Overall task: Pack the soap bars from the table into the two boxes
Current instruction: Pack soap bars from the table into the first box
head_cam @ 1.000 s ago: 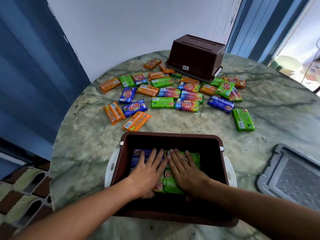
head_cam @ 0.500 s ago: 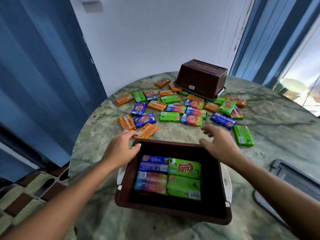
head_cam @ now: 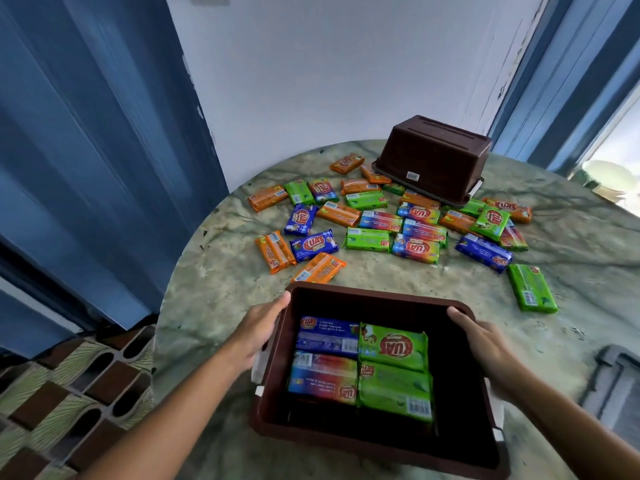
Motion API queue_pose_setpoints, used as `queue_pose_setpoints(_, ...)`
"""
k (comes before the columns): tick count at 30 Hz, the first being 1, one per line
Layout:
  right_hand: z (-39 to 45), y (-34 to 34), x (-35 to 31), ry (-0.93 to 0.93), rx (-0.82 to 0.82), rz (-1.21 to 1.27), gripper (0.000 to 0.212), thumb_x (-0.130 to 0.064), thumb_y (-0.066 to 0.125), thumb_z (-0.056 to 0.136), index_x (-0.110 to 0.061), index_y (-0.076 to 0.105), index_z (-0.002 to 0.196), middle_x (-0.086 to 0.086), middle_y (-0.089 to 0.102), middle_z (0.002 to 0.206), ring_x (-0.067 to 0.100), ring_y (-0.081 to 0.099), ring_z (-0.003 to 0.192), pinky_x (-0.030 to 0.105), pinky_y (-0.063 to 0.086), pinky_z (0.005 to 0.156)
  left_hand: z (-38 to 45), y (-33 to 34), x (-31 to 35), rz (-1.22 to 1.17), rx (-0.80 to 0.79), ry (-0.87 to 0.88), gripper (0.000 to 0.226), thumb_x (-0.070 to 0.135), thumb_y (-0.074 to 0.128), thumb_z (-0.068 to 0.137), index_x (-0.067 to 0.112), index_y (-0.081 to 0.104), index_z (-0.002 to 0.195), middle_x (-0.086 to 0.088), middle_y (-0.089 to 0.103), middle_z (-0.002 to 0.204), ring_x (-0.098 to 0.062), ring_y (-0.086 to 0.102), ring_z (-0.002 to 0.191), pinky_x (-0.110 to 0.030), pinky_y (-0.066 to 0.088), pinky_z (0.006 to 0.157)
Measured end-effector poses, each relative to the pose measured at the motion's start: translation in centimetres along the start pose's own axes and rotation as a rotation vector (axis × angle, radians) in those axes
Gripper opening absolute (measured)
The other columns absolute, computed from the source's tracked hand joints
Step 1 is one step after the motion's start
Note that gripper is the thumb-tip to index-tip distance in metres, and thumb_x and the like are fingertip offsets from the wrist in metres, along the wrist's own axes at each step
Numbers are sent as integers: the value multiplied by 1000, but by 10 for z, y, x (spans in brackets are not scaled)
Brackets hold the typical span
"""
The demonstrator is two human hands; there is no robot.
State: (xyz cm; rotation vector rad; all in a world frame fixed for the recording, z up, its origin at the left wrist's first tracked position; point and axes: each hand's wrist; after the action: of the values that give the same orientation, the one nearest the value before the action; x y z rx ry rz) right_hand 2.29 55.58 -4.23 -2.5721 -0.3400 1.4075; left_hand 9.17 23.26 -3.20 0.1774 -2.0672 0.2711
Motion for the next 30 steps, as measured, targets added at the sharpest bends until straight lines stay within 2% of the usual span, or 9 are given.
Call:
queue_pose_setpoints(6,15,67,-43,-6,-50,-2,46,-47,57,90,-2,69,92,18,74,85,36,71,80,46,55,75,38,-61,15,11,112,-44,39,45,54,91,12,73,98,-10,74,92,-22,70,84,-28,49,69)
queue_pose_setpoints(11,21,81,-41,-77,7,-8,46,-51,59,87,-7,71,87,17,74,84,37,70,81,54,53,82,62,-80,10,-35,-29,-124,41,46,54,90,10,73,96,-14,74,93,-28,71,85,-36,52,82)
queue_pose_setpoints(14,16,80,-48,-265,158,-376,55,-68,55,78,-16,62,90,6,70,88,26,65,80,44,53,73,77,-93,15,-24,-106,-92,36,38,50,94,8,70,100,-13,73,92,-24,70,79,-32,51,75)
queue_pose_setpoints(17,16,86,-86,-635,412,-807,33,-42,58,89,-16,56,110,4,62,105,26,56,99,34,43,73,110,-116,34,4,-62,-16,27,35,51,94,11,61,100,-12,67,88,-21,64,64,-32,50,58)
queue_pose_setpoints(20,32,125,-141,-858,218,-850,28,-15,57,90,-18,60,118,2,63,114,16,56,96,28,45,74,160,-114,49,398,123,227,15,17,60,91,12,61,105,-13,68,97,-23,65,76,-37,55,66)
queue_pose_setpoints(23,74,184,-165,-829,-202,-1183,43,-5,56,89,-24,56,127,0,62,123,15,59,105,32,53,83,201,-96,54,1059,14,542,50,10,64,81,24,53,128,-5,62,119,-22,60,102,-39,53,84)
queue_pose_setpoints(25,99,214,-162,-752,-356,-1488,49,-10,61,88,-28,53,132,3,57,131,22,56,116,34,51,86,221,-85,48,1460,-186,637,77,6,66,78,29,34,144,-5,44,143,-24,42,128,-43,45,99)
queue_pose_setpoints(27,122,234,-152,-722,-455,-1691,50,-23,62,89,-33,48,136,6,46,141,27,47,126,38,47,89,235,-79,42,1707,-289,629,85,9,67,82,28,18,150,-6,22,156,-27,19,143,-48,33,109)
queue_pose_setpoints(30,137,242,-141,-814,-453,-1894,51,-31,54,94,-35,37,142,14,28,150,36,36,133,46,45,92,241,-74,38,1834,-245,683,79,27,68,83,28,22,147,-9,28,149,-28,26,137,-47,35,106)
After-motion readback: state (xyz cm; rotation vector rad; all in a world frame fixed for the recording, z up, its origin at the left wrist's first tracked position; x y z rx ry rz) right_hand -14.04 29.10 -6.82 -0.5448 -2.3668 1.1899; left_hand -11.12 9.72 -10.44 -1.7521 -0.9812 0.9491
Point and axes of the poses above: each hand's wrist, its own z-axis towards the middle knuckle, its own y-axis out of the palm, x = y × z
